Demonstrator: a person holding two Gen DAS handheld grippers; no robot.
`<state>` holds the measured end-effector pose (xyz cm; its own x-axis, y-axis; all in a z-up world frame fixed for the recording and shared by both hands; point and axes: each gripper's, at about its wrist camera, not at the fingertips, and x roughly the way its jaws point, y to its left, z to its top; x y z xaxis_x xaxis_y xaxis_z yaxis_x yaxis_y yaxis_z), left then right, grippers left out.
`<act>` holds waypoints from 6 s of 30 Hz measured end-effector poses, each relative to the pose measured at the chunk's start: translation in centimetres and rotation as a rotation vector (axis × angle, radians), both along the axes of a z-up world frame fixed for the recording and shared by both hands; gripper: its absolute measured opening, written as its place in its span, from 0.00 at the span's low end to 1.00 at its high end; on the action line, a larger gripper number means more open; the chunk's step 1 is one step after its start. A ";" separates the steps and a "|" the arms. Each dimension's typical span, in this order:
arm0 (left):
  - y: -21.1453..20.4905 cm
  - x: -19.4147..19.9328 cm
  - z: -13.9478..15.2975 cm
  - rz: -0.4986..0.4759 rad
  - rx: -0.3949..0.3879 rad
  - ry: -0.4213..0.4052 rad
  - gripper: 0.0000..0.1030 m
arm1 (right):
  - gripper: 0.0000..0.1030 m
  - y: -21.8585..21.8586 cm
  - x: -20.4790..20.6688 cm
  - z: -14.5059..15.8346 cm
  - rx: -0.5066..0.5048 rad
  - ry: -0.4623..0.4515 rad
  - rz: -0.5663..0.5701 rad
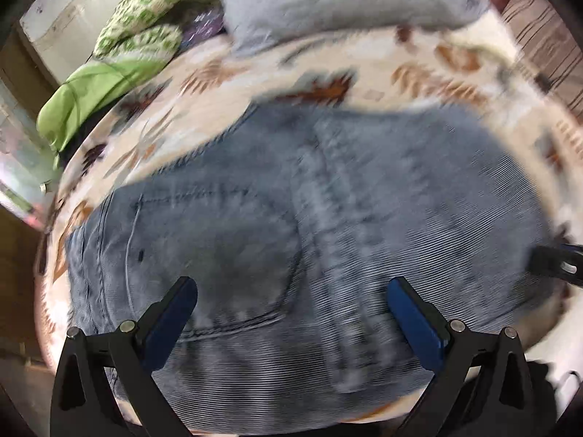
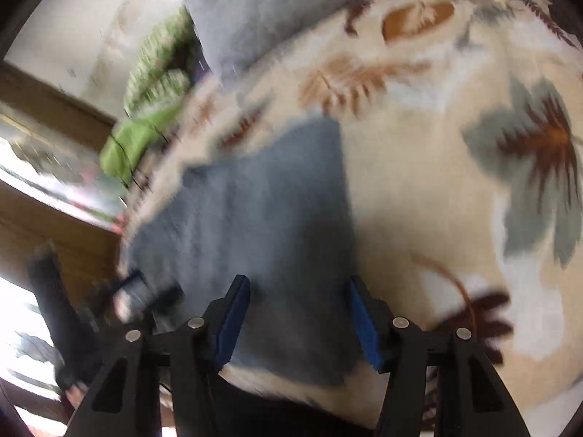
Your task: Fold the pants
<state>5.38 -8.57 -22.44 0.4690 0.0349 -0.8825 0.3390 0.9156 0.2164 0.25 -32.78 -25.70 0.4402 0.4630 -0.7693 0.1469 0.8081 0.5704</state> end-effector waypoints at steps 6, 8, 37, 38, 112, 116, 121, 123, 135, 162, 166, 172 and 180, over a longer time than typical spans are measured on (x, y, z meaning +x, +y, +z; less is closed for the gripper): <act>2.0 0.4 1.0 0.039 -0.062 0.002 1.00 | 0.54 0.3 0.1 2.0 -0.056 -0.059 0.042; 2.1 0.4 1.9 0.046 -0.091 -0.010 1.00 | 0.54 0.3 1.6 3.8 -0.063 -0.109 0.026; 13.6 -4.2 4.0 0.218 -0.106 -0.127 1.00 | 0.39 9.7 4.8 5.7 -0.039 -0.083 0.157; 15.0 -4.6 4.2 0.248 -0.111 -0.130 1.00 | 0.39 11.3 4.5 6.0 -0.037 -0.093 0.188; 24.4 -0.9 4.1 0.440 -0.795 -0.025 0.16 | 0.37 21.6 7.8 2.3 -0.052 -0.167 0.277; 22.4 -1.7 6.9 0.373 -0.764 -0.080 0.15 | 0.37 20.9 6.8 3.4 0.044 -0.228 0.278; 18.7 -3.0 10.4 0.273 -0.728 -0.133 0.12 | 0.37 21.3 6.3 4.8 0.155 -0.265 0.324; 16.7 -3.5 11.7 0.222 -0.710 -0.144 0.11 | 0.37 21.2 6.1 4.8 0.218 -0.262 0.350; 18.2 -1.9 9.9 0.366 -0.524 -0.100 0.17 | 0.37 9.8 5.6 4.1 0.331 -0.198 0.136; 29.8 0.8 -2.4 0.545 -0.920 0.244 0.75 | 0.37 19.6 6.2 2.6 0.119 -0.174 0.367; 28.6 1.0 -1.3 0.481 -0.919 0.216 0.58 | 0.37 19.8 6.5 2.3 0.107 -0.176 0.361; 27.3 1.7 -1.3 0.452 -0.898 0.206 0.28 | 0.37 18.9 6.2 2.6 0.101 -0.202 0.333; 27.4 2.0 -2.1 0.515 -0.883 0.208 0.54 | 0.37 19.0 6.0 2.8 0.084 -0.213 0.344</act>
<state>7.35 18.79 -24.54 0.4161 -0.5098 -0.7530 -0.1839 0.7638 -0.6187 6.25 -13.79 -22.85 0.3941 0.6683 -0.6309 -0.2528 0.7388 0.6247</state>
